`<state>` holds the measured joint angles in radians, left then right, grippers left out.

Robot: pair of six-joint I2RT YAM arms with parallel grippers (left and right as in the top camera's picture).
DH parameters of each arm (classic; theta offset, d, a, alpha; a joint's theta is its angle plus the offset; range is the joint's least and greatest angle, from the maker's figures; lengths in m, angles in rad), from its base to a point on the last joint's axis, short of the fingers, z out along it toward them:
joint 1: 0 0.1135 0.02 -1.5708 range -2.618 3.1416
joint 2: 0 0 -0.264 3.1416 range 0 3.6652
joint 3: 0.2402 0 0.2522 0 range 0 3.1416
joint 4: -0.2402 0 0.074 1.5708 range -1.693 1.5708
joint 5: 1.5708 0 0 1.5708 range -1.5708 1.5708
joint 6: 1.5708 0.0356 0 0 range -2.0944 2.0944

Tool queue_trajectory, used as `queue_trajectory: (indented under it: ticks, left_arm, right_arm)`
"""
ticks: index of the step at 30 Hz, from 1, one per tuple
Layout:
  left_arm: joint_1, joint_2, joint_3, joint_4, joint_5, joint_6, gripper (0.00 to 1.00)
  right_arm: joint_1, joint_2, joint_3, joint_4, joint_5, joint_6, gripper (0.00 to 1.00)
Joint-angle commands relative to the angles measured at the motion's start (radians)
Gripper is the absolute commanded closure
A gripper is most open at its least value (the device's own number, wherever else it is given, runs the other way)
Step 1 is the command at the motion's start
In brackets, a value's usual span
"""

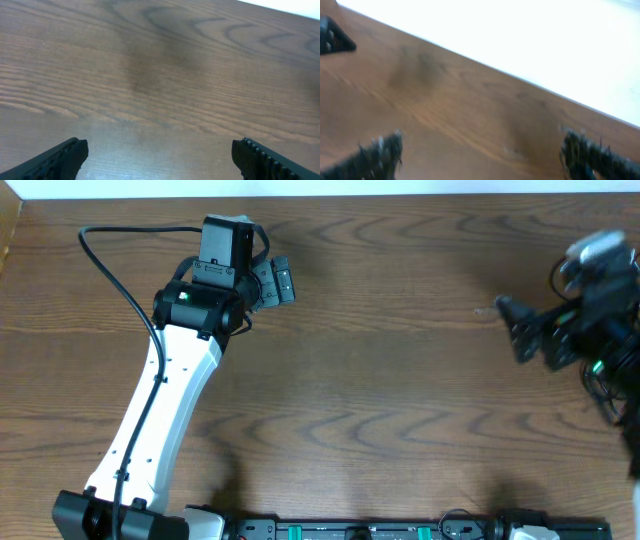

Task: Untangle cables

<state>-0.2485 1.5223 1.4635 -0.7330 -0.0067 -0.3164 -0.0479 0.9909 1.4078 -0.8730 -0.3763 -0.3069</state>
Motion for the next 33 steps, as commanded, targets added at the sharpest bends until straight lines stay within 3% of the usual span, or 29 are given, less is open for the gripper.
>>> queue_trajectory:
  ticks: [1, 4, 8, 16, 23, 33]
  left_arm:
    - [0.006, -0.006, 0.021, 0.0, -0.021, 0.009, 0.03]
    - [0.006, -0.006, 0.021, 0.0, -0.021, 0.009, 0.03]
    - [0.006, -0.006, 0.021, 0.0, -0.021, 0.009, 0.03]
    - [0.006, -0.006, 0.021, 0.0, -0.021, 0.009, 0.03]
    - [0.006, -0.006, 0.021, 0.0, -0.021, 0.009, 0.03]
    - [0.006, -0.006, 0.021, 0.0, -0.021, 0.009, 0.03]
  right_arm:
    - [0.035, -0.147, -0.23, 0.147, 0.091, 0.109, 0.01]
    - [0.035, -0.338, -0.53, 0.42, 0.102, 0.161, 0.01]
    - [0.035, -0.5, -0.789, 0.628, 0.117, 0.161, 0.01]
    - [0.037, -0.758, -1.147, 0.862, 0.142, 0.161, 0.01]
    - [0.04, -0.982, -1.379, 0.931, 0.146, 0.16, 0.01]
    - [0.041, -0.985, -1.402, 0.805, 0.241, 0.153, 0.0]
